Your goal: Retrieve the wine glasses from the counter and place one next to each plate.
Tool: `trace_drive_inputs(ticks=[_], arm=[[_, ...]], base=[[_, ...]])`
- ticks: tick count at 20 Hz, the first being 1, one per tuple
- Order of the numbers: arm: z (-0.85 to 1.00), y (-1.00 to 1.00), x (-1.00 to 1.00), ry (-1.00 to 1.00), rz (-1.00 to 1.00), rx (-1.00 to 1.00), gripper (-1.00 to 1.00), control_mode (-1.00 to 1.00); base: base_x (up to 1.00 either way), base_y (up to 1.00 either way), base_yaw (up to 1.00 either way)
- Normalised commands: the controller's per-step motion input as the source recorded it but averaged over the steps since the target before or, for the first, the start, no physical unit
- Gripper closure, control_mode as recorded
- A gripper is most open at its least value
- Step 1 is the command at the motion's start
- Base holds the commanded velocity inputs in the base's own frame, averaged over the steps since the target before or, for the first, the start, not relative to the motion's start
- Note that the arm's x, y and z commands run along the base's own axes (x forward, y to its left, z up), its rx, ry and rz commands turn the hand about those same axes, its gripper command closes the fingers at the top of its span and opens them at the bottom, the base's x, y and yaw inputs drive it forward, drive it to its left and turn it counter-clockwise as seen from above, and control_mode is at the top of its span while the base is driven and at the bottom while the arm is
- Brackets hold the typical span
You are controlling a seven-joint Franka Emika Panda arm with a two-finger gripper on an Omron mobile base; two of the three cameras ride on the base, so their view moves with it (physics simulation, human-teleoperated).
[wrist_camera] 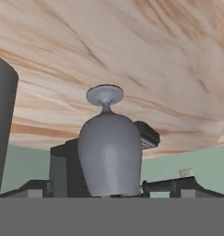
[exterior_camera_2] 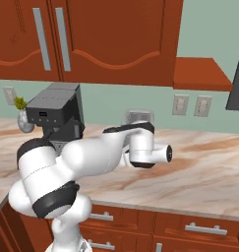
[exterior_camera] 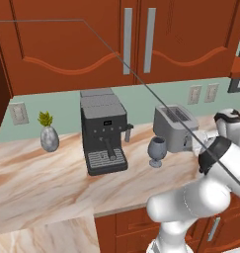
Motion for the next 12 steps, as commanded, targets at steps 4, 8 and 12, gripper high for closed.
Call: trace_drive_inputs(ticks=[4,8,12], arm=[[-0.37,0.22,0.17,0.07,-0.04,-0.06,-1.00,-1.00],[-0.29,0.18,0.12,0.07,-0.03,-0.04,-1.00,-1.00],[-0.22,0.15,0.06,0.04,-0.03,-0.01,-1.00,-1.00]], base=[[0.00,0.00,0.00],[0.00,0.00,0.00],[0.00,0.00,0.00]])
